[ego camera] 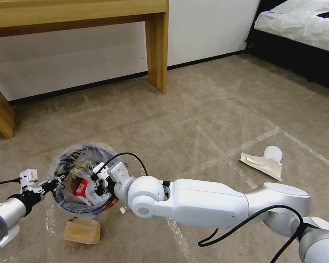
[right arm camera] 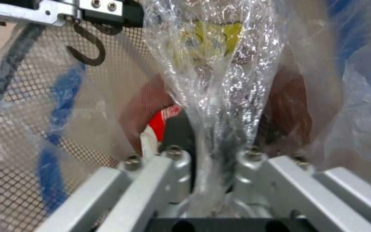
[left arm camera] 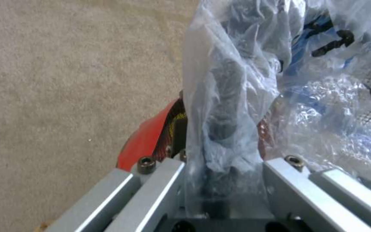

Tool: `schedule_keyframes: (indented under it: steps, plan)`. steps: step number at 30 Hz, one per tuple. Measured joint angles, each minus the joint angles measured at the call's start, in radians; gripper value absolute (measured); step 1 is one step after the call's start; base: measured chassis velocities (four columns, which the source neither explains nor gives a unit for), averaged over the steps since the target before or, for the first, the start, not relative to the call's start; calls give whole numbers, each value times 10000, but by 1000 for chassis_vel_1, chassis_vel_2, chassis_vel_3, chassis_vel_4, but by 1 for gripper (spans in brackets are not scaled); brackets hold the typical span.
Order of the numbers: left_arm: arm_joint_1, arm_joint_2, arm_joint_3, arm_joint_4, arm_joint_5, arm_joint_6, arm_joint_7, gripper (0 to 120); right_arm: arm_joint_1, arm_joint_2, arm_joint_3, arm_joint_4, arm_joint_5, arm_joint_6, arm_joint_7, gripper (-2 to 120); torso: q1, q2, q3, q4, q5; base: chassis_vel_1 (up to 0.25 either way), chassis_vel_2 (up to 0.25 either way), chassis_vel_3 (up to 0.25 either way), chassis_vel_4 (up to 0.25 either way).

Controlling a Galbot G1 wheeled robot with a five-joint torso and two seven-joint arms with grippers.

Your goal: Pick up the trash bin and place the garbage on the floor into it.

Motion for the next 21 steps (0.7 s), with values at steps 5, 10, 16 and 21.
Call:
schedule_keyframes:
  steps: [5,10,16,21]
  plan:
    - [-1,-23,29,33,58,1,42,1,-1,-1,11,0,1,-2,7,33,0,0,0,0,0,0,0,0,0]
    - [4,-33,41,49,89,1,73,1,15,-12,70,16,12,-6,7,54,0,0,0,0,0,0,0,0,0]
    - [7,-59,57,81,129,1,91,1,22,-14,99,46,23,-11,9,74,0,0,0,0,0,0,0,0,0]
    - [3,-63,55,157,185,0,35,1,34,-42,118,124,44,-22,45,92,0,0,0,1,0,0,0,0,0]
